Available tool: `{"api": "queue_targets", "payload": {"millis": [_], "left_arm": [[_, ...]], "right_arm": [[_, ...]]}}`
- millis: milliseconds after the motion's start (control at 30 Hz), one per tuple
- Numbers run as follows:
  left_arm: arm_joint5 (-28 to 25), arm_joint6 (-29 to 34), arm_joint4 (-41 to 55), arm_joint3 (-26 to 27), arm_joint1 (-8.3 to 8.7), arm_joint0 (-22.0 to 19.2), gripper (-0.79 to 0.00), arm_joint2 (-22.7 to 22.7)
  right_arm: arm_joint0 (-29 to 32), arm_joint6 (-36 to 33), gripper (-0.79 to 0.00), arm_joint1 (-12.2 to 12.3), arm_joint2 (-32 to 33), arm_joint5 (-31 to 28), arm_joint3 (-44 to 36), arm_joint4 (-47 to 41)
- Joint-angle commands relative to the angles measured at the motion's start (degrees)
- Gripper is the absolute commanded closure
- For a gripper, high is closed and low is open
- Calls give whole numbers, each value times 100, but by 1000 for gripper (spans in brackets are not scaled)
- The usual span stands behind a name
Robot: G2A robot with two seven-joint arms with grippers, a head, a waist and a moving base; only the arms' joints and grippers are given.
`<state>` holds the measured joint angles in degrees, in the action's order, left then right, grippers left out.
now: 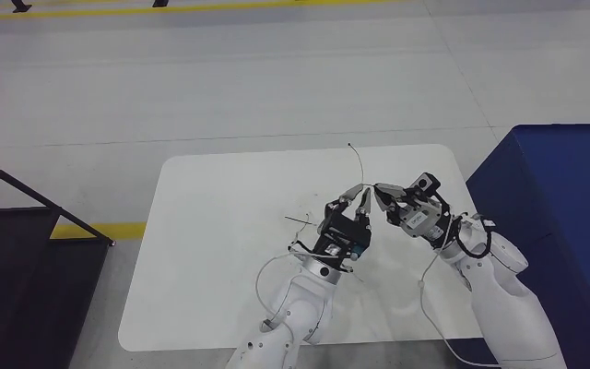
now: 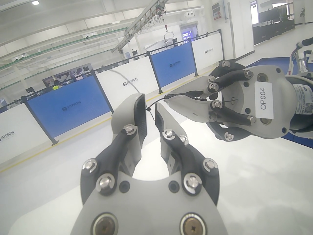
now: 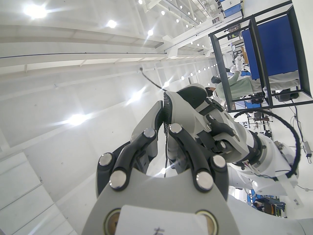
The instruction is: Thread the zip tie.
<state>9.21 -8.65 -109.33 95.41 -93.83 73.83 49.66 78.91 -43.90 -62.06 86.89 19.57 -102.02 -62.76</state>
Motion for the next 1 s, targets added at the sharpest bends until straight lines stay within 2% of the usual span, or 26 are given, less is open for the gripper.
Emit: {"api": "queue_targets", "payload": {"millis": [0,233,300,367,600,700,967], "left_arm": [[5,-16,-5,5,3,16,-326,3],[49,-23,-40,9,13,62,-274,20],[54,-38,-11,10,12,72,-219,14],[43,-31,-42,6,15,71,-197,12],[18,3,-71,65,19,80,-185,-3],[10,-3,-65,82,23,88,-126,5],[-1,-27,-3,85,32,107,-145,46]], "right_arm": [[13,8,0,0,8,-13,-11,-3],[43,38,0,-4,30,-40,-23,-54],[52,43,0,-5,28,-45,-31,-55],[60,45,0,-5,19,-41,-51,-29],[92,52,0,-2,26,-35,-126,7],[93,58,0,-4,11,-38,-139,18],[76,104,0,-14,-5,-69,-131,-39]]}}
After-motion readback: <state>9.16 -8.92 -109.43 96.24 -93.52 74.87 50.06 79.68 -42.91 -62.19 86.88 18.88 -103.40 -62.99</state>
